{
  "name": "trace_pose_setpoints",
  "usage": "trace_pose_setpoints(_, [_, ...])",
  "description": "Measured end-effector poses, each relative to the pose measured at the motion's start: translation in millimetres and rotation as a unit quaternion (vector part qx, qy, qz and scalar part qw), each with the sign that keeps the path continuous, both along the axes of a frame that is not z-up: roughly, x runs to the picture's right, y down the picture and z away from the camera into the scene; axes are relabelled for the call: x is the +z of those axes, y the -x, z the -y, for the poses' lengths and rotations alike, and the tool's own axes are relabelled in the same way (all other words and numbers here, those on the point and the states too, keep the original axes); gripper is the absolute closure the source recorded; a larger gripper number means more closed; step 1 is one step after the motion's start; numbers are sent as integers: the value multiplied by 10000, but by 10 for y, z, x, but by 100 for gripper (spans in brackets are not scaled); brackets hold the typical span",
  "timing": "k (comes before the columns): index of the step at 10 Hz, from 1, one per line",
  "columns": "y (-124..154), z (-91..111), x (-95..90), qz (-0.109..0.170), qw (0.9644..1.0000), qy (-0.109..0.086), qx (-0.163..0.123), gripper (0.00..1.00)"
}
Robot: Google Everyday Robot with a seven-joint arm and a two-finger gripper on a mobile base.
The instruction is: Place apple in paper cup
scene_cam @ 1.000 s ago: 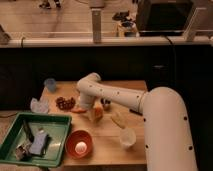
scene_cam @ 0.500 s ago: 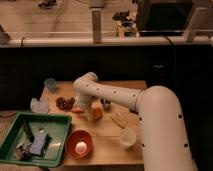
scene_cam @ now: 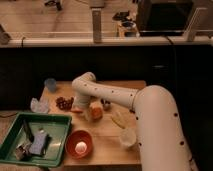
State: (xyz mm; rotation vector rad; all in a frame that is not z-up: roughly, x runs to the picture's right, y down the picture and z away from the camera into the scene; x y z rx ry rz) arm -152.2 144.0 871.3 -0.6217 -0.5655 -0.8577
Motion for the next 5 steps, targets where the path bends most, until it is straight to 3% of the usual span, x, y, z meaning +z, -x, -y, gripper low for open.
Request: trace_pose_setpoints(5, [13, 196, -414, -466, 9981, -346, 206, 20])
